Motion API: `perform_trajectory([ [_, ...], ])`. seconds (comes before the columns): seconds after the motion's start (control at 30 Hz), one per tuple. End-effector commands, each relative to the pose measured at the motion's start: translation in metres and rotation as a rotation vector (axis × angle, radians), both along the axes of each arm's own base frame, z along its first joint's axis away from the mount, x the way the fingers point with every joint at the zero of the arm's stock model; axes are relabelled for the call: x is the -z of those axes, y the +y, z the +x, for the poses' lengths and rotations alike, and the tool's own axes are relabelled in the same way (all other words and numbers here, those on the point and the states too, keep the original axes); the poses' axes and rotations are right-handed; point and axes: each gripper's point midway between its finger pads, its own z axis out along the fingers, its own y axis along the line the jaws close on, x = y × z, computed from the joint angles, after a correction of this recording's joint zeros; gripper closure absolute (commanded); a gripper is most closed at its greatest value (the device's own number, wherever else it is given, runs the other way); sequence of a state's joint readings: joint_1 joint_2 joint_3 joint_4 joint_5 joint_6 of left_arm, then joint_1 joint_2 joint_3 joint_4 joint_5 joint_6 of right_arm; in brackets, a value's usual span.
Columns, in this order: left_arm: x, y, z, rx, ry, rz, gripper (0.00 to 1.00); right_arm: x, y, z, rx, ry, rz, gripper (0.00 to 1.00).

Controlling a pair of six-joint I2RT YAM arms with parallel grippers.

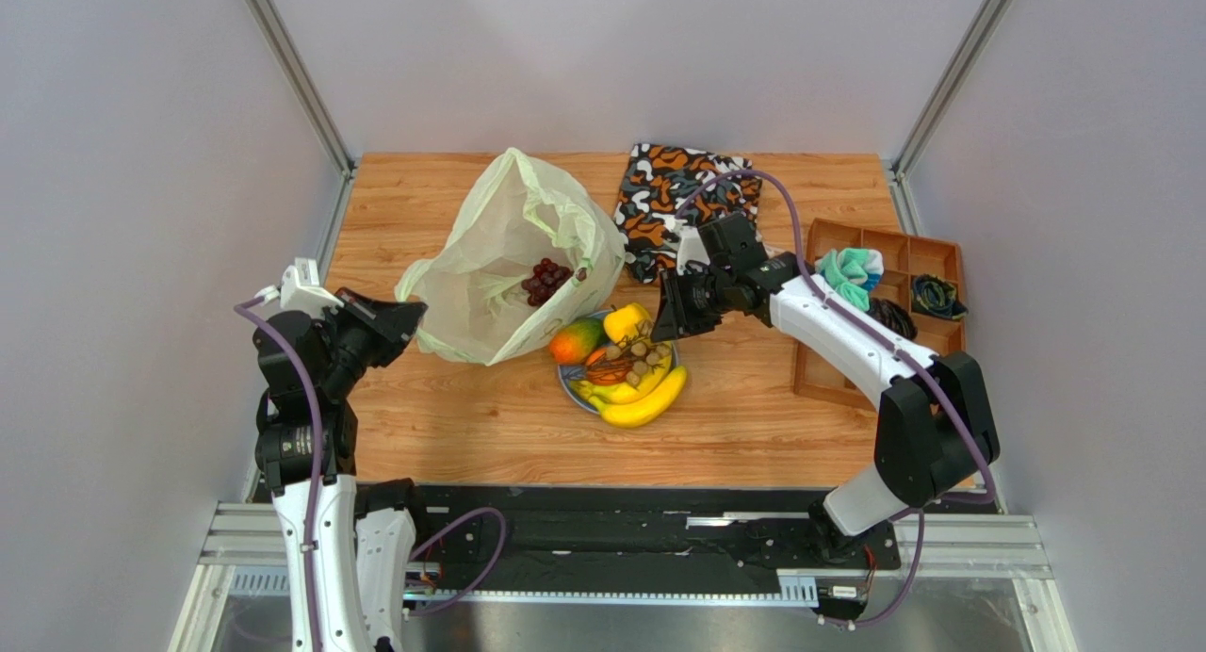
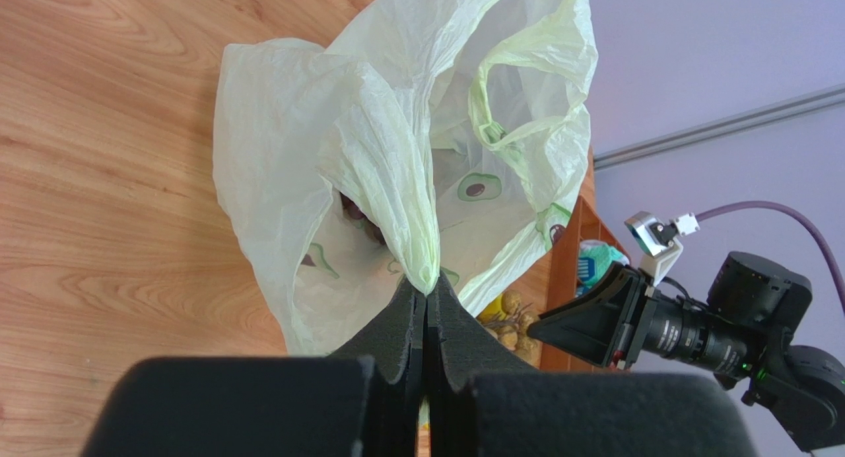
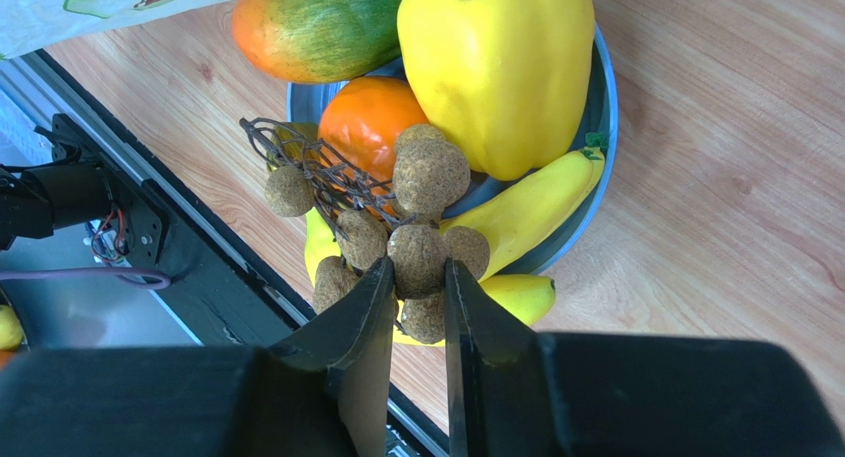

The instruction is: Place the fruits into the plastic bag

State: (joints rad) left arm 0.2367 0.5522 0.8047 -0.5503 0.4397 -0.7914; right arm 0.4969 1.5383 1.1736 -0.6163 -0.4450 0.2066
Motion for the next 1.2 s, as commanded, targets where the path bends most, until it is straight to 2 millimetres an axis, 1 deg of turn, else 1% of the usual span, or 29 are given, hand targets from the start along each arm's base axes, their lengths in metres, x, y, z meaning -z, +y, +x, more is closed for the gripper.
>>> perform_trajectory([
  [0.0, -0.004, -0.002, 0.002, 0.008, -0.019, -0.011, 1.0, -0.019, 0.01, 0.008, -0.036, -0.062, 0.035, 0.83],
  [0.03, -0.004, -0.002, 0.002, 0.006, -0.02, -0.01, 1.0, -0.021, 0.01, 0.008, -0.034, -0.068, 0.036, 0.86],
  [0.13, -0.004, -0.002, 0.002, 0.006, -0.019, -0.01, 1.0, -0.023, 0.008, 0.008, -0.033, -0.078, 0.034, 0.9],
  [0.2, -0.003, -0.002, 0.002, 0.007, -0.017, -0.013, 1.0, -0.024, 0.008, 0.008, -0.034, -0.08, 0.034, 0.91],
  [0.43, -0.004, -0.002, 0.001, 0.009, -0.02, -0.014, 1.0, -0.04, 0.004, 0.006, -0.025, -0.111, 0.038, 1.0],
  [0.67, -0.002, -0.003, 0.002, 0.011, -0.015, -0.017, 1.0, -0.065, 0.004, 0.002, -0.015, -0.158, 0.077, 1.0],
  [0.93, -0.004, -0.003, 0.001, 0.012, -0.021, -0.018, 1.0, -0.083, 0.004, 0.005, -0.002, -0.186, 0.094, 1.0],
  [1.17, -0.005, -0.004, 0.001, 0.015, -0.022, -0.018, 1.0, -0.109, 0.002, 0.005, 0.004, -0.243, 0.111, 1.0],
])
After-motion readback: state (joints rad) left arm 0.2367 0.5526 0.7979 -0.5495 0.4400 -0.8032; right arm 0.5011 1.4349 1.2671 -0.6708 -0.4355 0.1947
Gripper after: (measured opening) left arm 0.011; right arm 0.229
